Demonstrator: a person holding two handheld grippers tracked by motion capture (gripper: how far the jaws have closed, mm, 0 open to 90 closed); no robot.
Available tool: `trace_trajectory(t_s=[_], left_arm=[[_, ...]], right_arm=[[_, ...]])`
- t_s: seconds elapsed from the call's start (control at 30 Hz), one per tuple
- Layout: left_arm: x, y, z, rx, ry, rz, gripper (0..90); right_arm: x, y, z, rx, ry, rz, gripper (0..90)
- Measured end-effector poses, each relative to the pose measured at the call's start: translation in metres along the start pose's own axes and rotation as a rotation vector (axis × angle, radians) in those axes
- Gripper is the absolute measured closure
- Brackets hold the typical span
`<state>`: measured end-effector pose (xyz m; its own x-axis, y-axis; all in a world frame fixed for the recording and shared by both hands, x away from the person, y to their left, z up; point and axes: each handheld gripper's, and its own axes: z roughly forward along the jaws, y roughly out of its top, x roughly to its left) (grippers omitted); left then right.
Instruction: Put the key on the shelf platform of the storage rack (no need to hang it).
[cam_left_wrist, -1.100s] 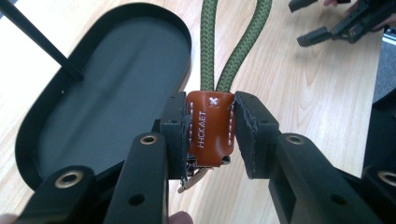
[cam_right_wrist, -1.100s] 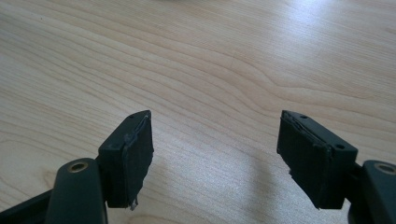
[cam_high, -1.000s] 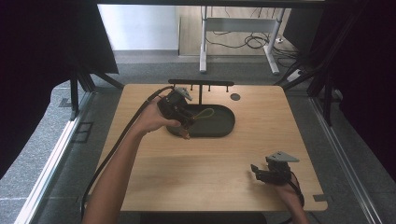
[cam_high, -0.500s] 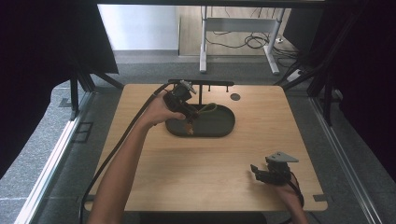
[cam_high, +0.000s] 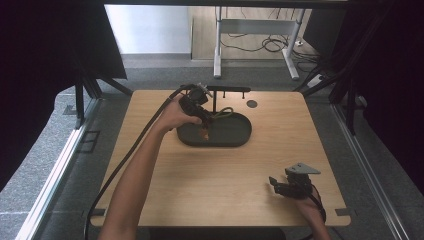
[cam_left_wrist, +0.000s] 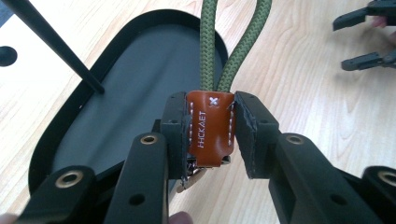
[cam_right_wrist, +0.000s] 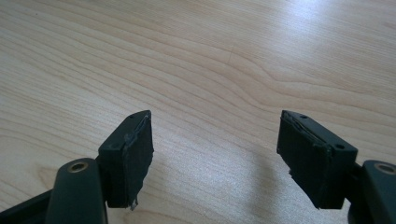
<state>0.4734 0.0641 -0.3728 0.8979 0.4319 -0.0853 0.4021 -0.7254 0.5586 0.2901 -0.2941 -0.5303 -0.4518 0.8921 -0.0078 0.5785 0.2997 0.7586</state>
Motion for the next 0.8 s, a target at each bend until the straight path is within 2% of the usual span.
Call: trace_trajectory(t_s=[0.27,0.47,0.8], left_arm=[[0.006,-0.001,0.016,0.017,0.023,-0.034,66.6],[0.008,-0.003,0.025,0.022,0.063,-0.044,66.6],[0.013,-0.011,0.039,0.060,0.085,-0.055,66.6]], right_arm=[[0.001,-0.001,0.001,0.006,0.004,-0.003,28.0],[0.001,-0.001,0.001,0.007,0.001,-0.005,28.0],[0.003,-0.002,0.004,0.022,0.004,-0.014,27.9]])
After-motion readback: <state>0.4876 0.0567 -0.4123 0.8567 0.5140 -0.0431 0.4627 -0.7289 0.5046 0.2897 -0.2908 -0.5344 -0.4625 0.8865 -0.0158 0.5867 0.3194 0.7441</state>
